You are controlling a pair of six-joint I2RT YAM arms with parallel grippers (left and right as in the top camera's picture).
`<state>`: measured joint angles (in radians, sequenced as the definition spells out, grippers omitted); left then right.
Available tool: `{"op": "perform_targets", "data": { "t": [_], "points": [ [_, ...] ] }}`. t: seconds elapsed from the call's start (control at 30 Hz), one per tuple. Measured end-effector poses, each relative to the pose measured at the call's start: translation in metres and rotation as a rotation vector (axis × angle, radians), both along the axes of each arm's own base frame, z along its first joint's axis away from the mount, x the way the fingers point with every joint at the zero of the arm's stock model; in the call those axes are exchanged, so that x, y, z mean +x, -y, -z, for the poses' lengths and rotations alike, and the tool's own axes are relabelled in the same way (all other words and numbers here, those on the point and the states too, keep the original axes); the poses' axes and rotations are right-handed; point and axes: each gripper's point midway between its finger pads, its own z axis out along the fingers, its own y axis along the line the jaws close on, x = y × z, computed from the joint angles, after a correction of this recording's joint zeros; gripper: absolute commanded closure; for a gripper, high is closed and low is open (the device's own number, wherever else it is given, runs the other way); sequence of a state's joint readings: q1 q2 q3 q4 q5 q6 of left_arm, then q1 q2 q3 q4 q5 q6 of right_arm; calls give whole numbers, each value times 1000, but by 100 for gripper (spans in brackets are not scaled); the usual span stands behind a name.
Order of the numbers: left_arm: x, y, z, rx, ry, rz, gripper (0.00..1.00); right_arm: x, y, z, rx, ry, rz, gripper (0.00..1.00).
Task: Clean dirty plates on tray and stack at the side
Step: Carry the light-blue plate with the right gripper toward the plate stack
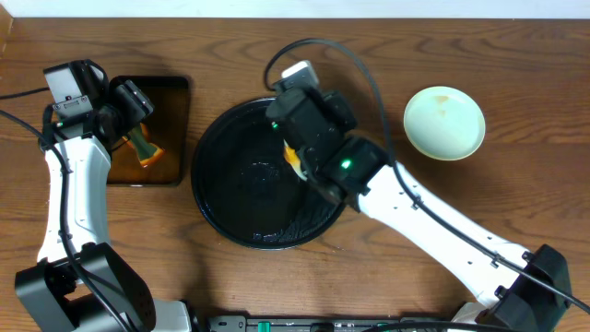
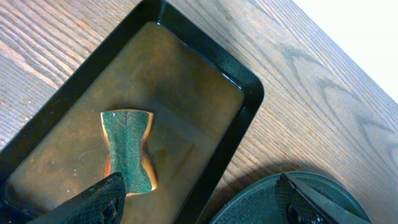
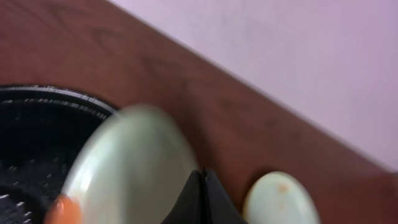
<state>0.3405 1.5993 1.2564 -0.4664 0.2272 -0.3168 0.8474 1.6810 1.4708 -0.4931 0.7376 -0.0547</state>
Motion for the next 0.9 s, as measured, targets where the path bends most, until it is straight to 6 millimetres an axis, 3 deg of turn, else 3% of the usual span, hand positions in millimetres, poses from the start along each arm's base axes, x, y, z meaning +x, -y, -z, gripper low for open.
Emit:
{"op": "perform_targets", "data": {
  "t": [0.17, 0.43, 0.5, 0.57, 0.6, 0.63, 0.77, 0.9],
  "points": [
    [0, 0, 0, 0, 0, 0, 22, -2, -1, -13, -110, 66, -8, 99],
    [0, 0, 0, 0, 0, 0, 22, -6, 12, 0, -75, 14, 55, 98],
    [0, 0, 0, 0, 0, 0, 22, -8, 23, 16, -29, -68, 82, 85],
    [0, 0, 0, 0, 0, 0, 22, -6, 43, 38, 66, -197, 136, 72],
    [0, 0, 0, 0, 0, 0, 22, -5, 58, 52, 140, -285, 178, 59],
    [0, 0, 0, 0, 0, 0, 22, -1, 73, 62, 203, -356, 214, 55],
    [0, 0, 0, 0, 0, 0, 22, 4, 112, 90, 460, -594, 303, 11],
    [0, 0, 0, 0, 0, 0, 22, -1, 124, 109, 558, -728, 318, 6]
  ]
}}
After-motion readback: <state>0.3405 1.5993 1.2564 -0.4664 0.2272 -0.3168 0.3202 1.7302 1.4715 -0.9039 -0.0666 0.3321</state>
